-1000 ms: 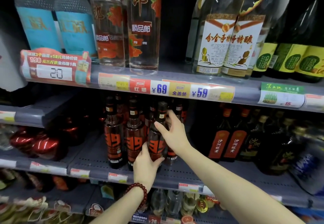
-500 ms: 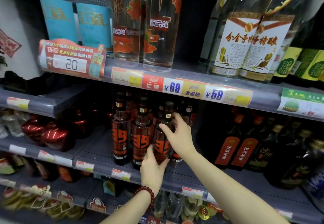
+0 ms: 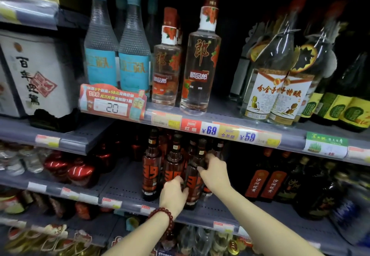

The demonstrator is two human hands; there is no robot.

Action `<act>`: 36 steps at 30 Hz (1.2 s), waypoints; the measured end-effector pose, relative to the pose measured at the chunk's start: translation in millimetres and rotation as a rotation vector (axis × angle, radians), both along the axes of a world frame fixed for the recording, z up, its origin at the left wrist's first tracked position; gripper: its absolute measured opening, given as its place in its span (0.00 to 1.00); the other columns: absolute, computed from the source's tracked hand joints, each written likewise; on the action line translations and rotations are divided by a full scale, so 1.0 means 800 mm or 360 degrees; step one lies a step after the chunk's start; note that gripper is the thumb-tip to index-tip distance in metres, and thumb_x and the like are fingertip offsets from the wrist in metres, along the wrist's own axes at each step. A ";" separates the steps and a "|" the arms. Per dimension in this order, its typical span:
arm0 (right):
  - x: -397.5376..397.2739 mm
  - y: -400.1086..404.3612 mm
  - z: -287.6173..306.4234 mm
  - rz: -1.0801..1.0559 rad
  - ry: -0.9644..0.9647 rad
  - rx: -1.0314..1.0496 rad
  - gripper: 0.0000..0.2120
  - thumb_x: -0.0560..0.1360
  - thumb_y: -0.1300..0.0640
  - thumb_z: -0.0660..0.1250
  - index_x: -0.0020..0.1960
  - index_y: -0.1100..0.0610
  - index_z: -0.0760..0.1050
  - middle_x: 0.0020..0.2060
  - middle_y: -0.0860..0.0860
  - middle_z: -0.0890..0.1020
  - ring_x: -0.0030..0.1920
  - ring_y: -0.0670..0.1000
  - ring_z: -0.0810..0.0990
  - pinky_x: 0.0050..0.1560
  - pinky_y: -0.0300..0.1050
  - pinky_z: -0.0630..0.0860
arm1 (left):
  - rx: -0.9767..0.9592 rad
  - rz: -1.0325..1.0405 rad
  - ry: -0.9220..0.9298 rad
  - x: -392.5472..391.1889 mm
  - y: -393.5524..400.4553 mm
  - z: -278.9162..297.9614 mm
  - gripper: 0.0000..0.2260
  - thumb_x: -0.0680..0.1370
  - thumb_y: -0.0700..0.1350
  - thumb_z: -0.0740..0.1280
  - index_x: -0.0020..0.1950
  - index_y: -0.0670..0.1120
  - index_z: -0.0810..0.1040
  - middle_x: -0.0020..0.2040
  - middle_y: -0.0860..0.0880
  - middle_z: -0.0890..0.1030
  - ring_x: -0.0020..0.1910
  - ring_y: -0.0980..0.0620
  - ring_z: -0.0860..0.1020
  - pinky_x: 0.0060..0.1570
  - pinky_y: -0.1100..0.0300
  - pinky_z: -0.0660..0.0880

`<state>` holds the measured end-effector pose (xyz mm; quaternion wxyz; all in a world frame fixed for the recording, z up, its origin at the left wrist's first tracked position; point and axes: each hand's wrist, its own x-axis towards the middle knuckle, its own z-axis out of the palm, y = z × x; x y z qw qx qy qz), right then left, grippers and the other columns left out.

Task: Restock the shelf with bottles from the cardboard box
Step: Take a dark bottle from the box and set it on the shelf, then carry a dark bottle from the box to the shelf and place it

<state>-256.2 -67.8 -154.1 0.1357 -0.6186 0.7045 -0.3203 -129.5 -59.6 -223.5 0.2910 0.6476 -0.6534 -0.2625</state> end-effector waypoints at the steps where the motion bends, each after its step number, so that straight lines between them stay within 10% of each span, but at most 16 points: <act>1: 0.003 0.006 0.003 -0.0033 0.0017 0.0026 0.12 0.73 0.60 0.68 0.56 0.60 0.76 0.50 0.56 0.83 0.51 0.55 0.82 0.46 0.40 0.75 | -0.0014 -0.0028 -0.0017 0.009 -0.001 0.006 0.10 0.76 0.45 0.66 0.57 0.47 0.76 0.47 0.48 0.83 0.46 0.49 0.81 0.44 0.60 0.77; 15: 0.225 0.045 0.039 0.0283 0.0472 0.0167 0.11 0.72 0.59 0.65 0.54 0.56 0.77 0.53 0.55 0.81 0.56 0.58 0.79 0.52 0.48 0.77 | -0.0281 0.0031 -0.0132 0.253 0.028 0.064 0.11 0.75 0.43 0.66 0.56 0.46 0.77 0.47 0.47 0.83 0.50 0.46 0.80 0.49 0.55 0.76; 36: 0.885 0.034 -0.010 0.2076 0.0643 0.0214 0.08 0.72 0.57 0.66 0.50 0.57 0.76 0.50 0.55 0.81 0.52 0.57 0.80 0.48 0.49 0.78 | -0.0027 0.1714 -0.0238 0.839 0.213 0.039 0.12 0.75 0.41 0.63 0.57 0.43 0.77 0.50 0.41 0.83 0.52 0.41 0.79 0.50 0.55 0.73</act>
